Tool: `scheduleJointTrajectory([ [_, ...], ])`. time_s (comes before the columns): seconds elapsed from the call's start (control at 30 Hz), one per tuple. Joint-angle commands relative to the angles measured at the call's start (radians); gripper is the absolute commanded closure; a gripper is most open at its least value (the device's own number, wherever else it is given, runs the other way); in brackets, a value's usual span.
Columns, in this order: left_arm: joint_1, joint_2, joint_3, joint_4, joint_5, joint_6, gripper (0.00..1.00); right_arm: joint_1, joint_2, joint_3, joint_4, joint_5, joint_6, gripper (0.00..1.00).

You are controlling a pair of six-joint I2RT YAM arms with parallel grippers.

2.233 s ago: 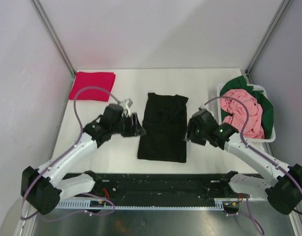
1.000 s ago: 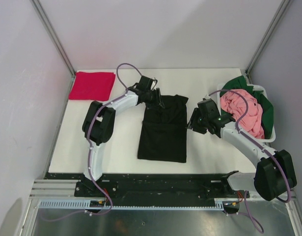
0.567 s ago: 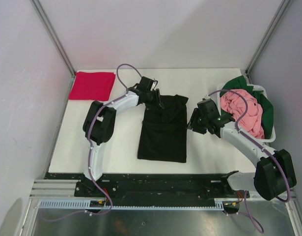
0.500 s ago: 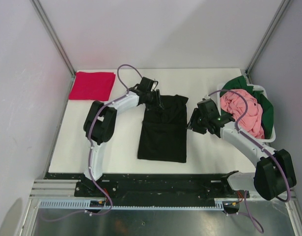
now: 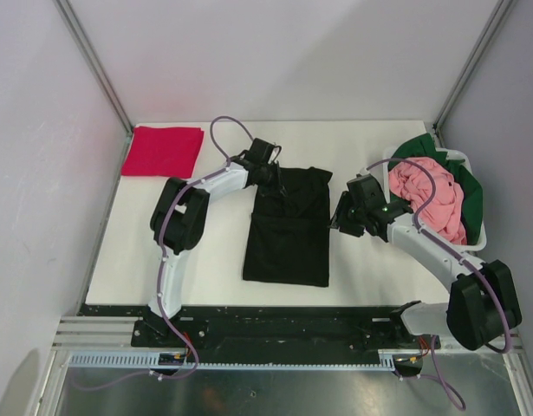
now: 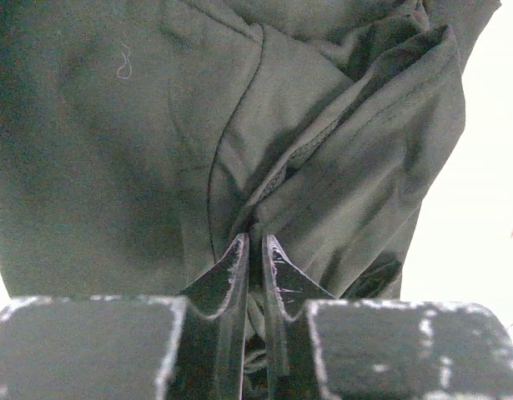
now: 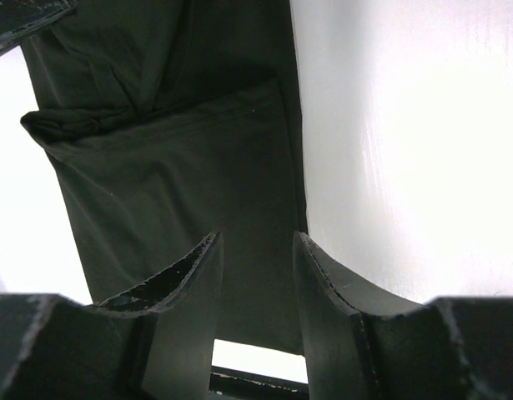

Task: Fold and stack the t-shirts
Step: Grab one side of the 2/3 rectangular tshirt with both arms

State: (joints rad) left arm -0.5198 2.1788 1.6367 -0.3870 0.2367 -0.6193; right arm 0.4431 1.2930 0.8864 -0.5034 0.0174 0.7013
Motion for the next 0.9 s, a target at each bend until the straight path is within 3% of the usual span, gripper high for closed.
scheduleJointTrajectory([
  [0.0, -0.008, -0.089, 0.027, 0.005, -0.040, 0.025, 0.89, -0.005, 0.015, 0.028, 0.019, 0.001, -0.016, 0.57],
  [0.2, -0.010, -0.174, -0.069, 0.040, -0.097, 0.052, 0.95, -0.004, 0.032, 0.028, 0.028, 0.003, -0.018, 0.57],
  [0.5, -0.007, -0.196, -0.175, 0.089, -0.130, 0.063, 0.91, 0.000, 0.059, 0.028, 0.038, 0.005, -0.020, 0.58],
  [0.7, -0.004, -0.153, -0.175, 0.089, -0.132, 0.067, 0.77, 0.000, 0.058, 0.027, 0.019, 0.019, -0.027, 0.58],
  [0.87, 0.000, -0.181, -0.186, 0.090, -0.132, 0.071, 0.58, -0.001, 0.048, 0.026, 0.017, 0.022, -0.031, 0.57],
])
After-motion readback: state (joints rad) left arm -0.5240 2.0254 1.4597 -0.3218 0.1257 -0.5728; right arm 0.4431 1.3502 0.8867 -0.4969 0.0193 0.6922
